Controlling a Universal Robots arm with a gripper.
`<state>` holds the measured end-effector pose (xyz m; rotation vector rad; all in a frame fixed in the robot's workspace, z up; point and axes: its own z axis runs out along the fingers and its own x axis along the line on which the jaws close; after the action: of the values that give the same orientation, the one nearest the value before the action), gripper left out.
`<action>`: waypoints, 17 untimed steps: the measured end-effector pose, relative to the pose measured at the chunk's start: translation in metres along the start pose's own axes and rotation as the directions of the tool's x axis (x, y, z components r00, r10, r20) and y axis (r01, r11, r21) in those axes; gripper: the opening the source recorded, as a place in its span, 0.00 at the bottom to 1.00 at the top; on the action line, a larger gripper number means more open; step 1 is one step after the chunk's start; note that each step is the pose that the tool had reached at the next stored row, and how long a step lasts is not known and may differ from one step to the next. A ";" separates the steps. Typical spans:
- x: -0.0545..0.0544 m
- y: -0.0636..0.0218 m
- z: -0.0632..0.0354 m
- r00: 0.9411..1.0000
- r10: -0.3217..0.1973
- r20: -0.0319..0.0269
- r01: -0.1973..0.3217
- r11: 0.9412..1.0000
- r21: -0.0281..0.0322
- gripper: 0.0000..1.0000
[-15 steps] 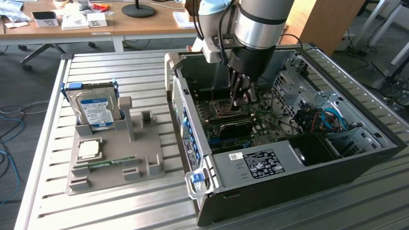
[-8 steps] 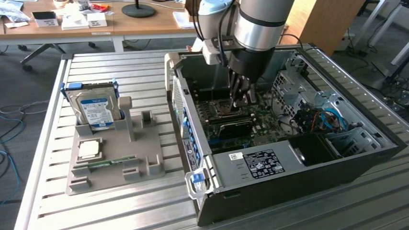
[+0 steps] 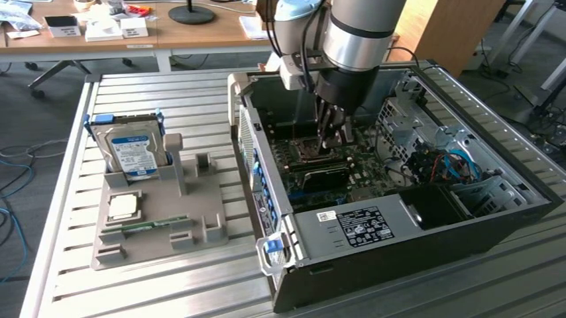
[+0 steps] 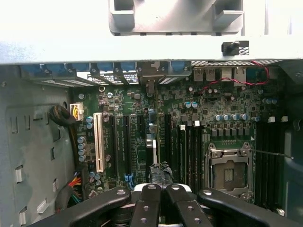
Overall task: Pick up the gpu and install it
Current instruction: 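Press down on the gpu until it lock into place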
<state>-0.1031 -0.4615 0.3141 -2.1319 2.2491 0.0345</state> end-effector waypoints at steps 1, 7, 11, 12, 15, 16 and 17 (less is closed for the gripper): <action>0.000 0.0000 0.0011 1.000 0.000 0.000 0.000 1.000 0.000 0.11; -0.001 0.0000 0.0075 1.000 0.001 0.000 -0.001 1.000 0.000 0.11; -0.002 -0.0003 0.0094 1.000 0.001 0.000 -0.001 1.000 0.000 0.11; -0.002 -0.0010 0.0102 1.000 0.001 0.000 -0.001 1.000 0.000 0.11; -0.002 -0.0039 0.0122 1.000 0.001 0.000 -0.001 1.000 0.000 0.11; -0.002 -0.0051 0.0131 1.000 0.001 0.000 -0.001 1.000 0.000 0.11; -0.002 -0.0058 0.0140 1.000 0.001 0.000 -0.001 1.000 0.000 0.11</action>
<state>-0.0970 -0.4590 0.3003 -2.1314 2.2498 0.0347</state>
